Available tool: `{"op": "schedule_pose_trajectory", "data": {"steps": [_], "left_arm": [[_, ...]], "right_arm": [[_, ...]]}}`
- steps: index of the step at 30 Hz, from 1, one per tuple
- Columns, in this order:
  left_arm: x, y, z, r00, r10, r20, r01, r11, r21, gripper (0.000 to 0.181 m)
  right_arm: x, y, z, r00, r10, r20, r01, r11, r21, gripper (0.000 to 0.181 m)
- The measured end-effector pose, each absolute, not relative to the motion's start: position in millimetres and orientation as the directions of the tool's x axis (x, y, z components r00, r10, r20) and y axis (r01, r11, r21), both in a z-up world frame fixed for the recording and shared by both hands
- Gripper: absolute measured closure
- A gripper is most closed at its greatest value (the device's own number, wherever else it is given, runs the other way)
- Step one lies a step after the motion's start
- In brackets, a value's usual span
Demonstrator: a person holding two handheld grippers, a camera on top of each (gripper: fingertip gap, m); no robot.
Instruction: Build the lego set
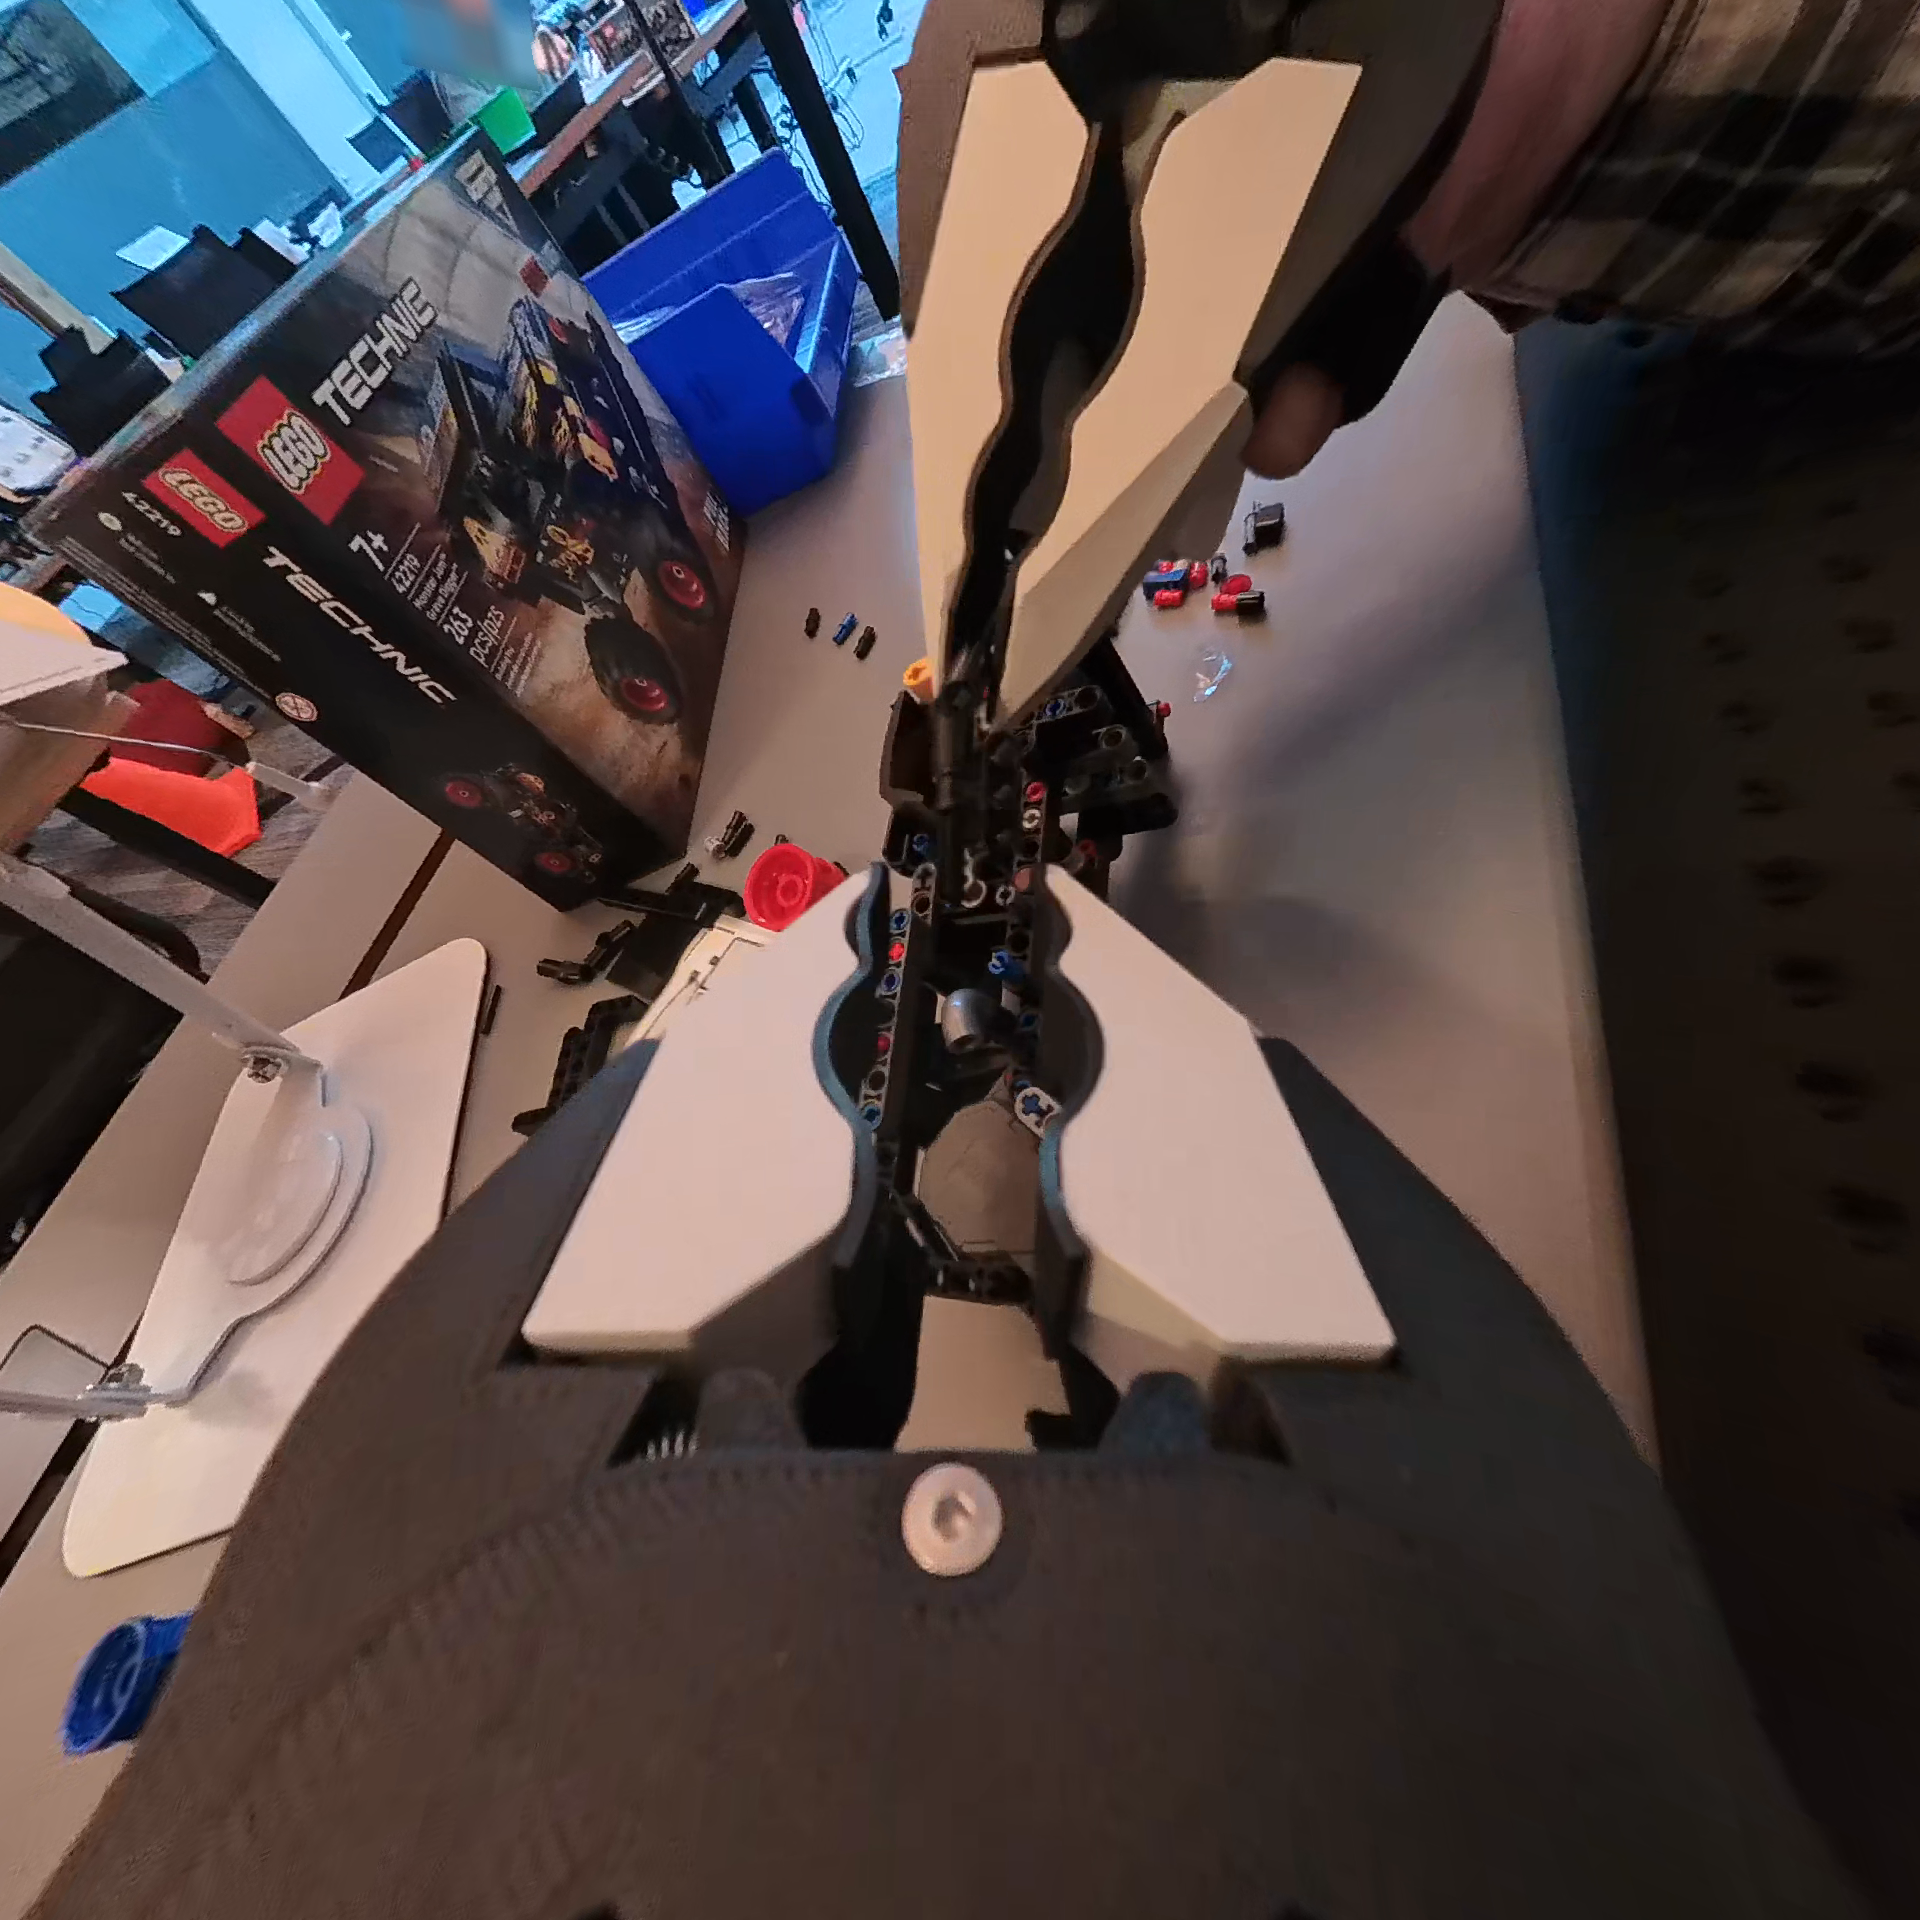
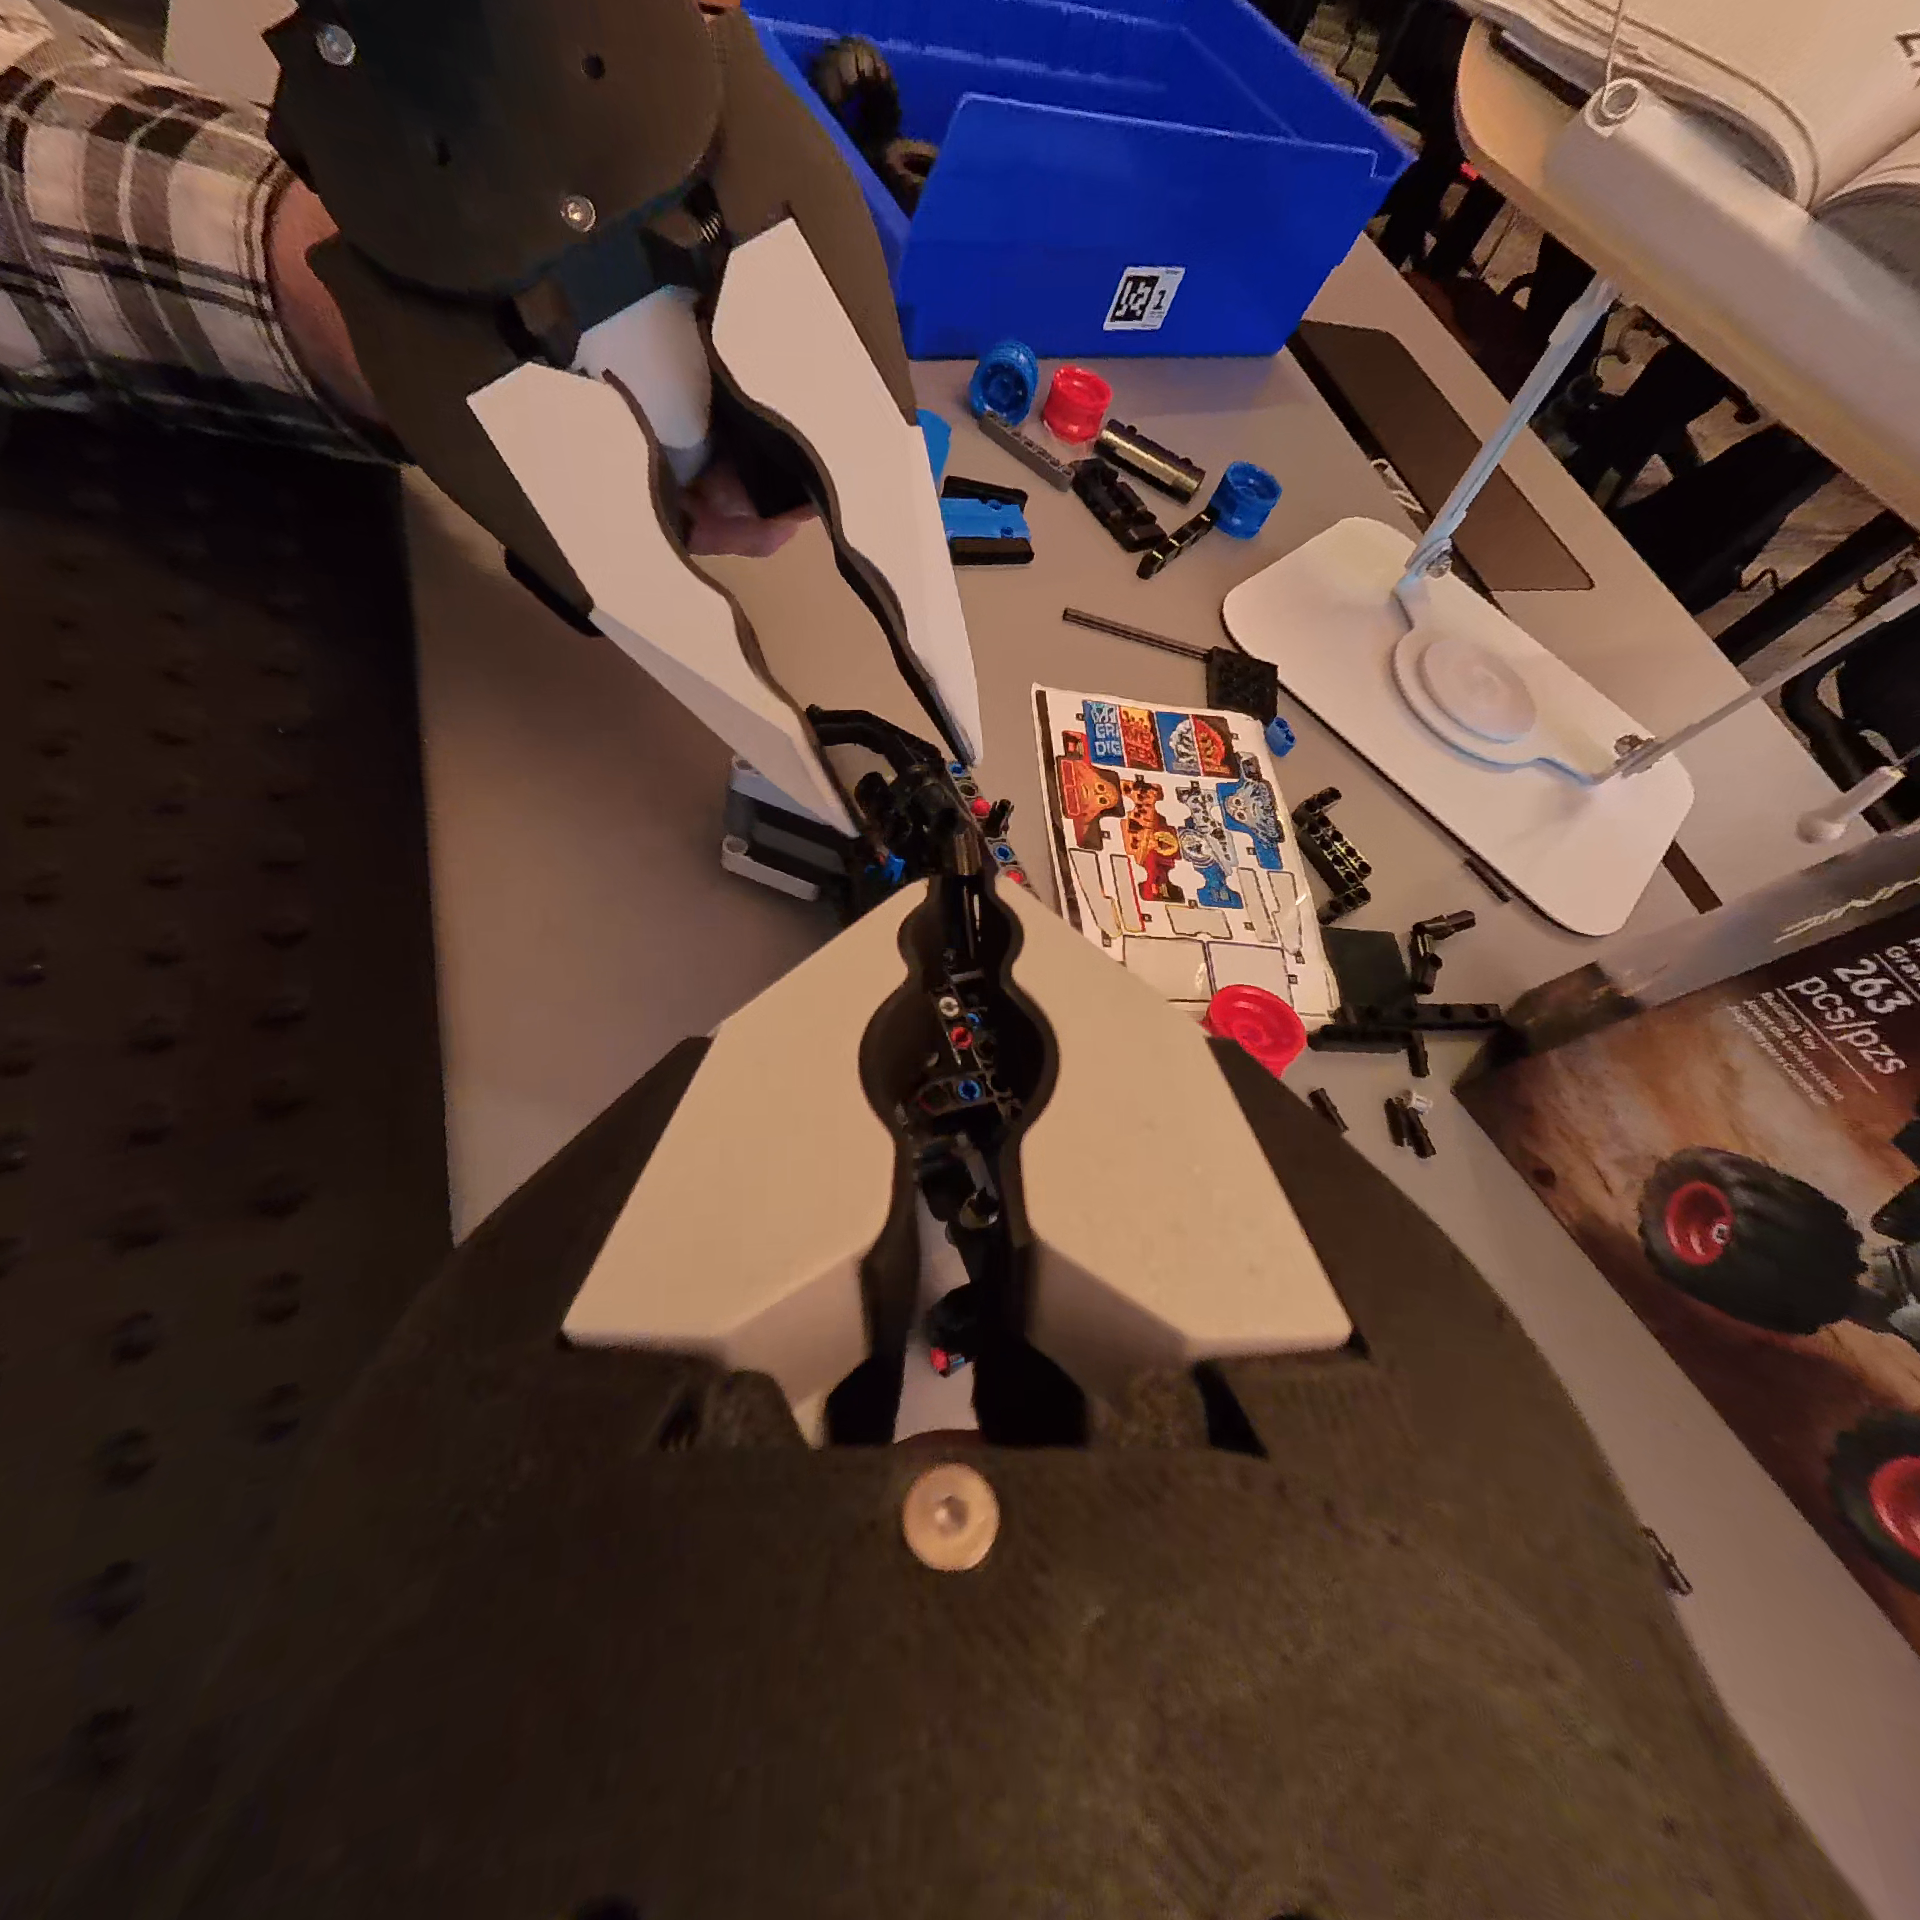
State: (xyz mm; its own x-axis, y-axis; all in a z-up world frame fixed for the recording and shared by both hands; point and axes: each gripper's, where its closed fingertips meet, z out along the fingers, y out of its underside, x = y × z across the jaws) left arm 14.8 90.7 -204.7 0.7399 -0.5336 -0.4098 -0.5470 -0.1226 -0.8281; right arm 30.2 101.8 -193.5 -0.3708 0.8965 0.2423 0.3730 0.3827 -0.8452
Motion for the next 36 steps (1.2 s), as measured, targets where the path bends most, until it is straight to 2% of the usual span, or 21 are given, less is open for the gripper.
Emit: {"op": "schedule_pose_trajectory", "data": {"steps": [3, 10, 11, 19, 30, 36], "left_arm": [[15, 90, -202, 0.733, -0.524, -0.433, -0.559, -0.104, -0.822, 0.169], [13, 91, -203, 0.732, -0.522, -0.438, -0.567, -0.108, -0.817, 0.174], [13, 91, -203, 0.731, -0.522, -0.439, -0.568, -0.108, -0.816, 0.181], [10, 91, -200, 0.737, -0.512, -0.442, -0.563, -0.101, -0.820, 0.180], [6, 90, -198, 0.743, -0.505, -0.440, -0.560, -0.108, -0.822, 0.181], [7, 90, -199, 0.737, -0.510, -0.444, -0.568, -0.110, -0.816, 0.181]], "right_arm": [[29, 103, -194, -0.362, 0.900, 0.243, 0.379, 0.381, -0.843, 0.178], [27, 102, -191, -0.356, 0.899, 0.256, 0.366, 0.386, -0.847, 0.176], [26, 102, -190, -0.357, 0.898, 0.258, 0.362, 0.388, -0.848, 0.176], [24, 99, -189, -0.373, 0.883, 0.284, 0.363, 0.420, -0.832, 0.176], [24, 98, -179, -0.388, 0.857, 0.340, 0.339, 0.476, -0.811, 0.167], [22, 92, -175, -0.439, 0.795, 0.419, 0.343, 0.579, -0.739, 0.164]]}}
